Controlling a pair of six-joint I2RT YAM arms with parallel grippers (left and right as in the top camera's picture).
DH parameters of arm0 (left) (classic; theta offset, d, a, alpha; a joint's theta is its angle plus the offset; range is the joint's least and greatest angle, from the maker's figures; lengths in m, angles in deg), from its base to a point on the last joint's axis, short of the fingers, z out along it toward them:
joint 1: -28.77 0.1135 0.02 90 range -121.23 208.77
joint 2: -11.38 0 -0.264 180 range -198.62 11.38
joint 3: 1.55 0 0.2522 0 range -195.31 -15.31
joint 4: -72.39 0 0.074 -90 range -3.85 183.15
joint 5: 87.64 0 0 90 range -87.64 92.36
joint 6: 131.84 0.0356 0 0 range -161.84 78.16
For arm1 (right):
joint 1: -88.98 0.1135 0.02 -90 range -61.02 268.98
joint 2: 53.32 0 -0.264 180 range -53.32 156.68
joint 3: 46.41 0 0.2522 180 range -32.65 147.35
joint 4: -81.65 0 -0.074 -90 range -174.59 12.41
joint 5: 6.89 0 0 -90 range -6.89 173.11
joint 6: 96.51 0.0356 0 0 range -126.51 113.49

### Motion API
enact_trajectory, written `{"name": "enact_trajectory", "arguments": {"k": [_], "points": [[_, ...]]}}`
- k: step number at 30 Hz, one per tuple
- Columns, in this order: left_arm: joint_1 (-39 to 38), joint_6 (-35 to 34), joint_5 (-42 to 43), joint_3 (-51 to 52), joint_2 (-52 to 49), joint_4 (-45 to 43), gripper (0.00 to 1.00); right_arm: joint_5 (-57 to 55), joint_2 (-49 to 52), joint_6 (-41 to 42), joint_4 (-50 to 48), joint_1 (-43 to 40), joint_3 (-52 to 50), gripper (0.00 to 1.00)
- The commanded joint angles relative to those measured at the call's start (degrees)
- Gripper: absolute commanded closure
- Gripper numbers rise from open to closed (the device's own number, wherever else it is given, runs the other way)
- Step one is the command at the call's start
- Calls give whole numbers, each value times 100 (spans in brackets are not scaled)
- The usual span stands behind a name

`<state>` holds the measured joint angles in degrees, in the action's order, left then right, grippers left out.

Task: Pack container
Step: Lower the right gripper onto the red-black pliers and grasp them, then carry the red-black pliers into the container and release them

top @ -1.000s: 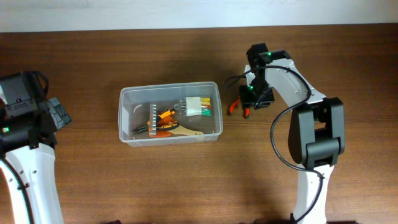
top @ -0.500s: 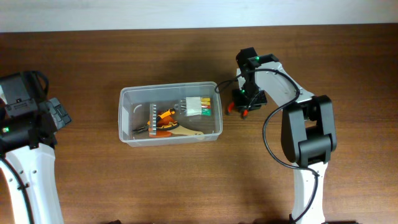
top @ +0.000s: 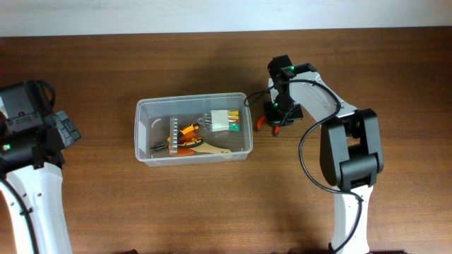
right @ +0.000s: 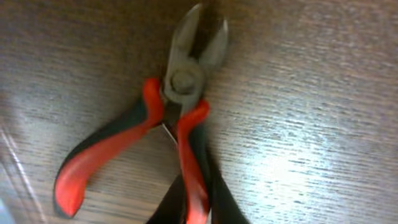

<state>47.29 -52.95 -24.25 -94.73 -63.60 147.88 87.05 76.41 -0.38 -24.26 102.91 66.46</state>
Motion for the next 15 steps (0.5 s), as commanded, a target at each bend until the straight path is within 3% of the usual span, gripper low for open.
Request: {"name": "enact_trajectory", "arguments": {"k": [1,8,15], "points": [[39,68,-63,-94,63,7,1,-26,186,33,17,13,-251,96],[39,68,-63,-94,63,7,1,-109,17,33,420,-199,284,96],[39,70,-63,-94,63,4,1,-466,-586,11,1392,-308,2120,96]]}}
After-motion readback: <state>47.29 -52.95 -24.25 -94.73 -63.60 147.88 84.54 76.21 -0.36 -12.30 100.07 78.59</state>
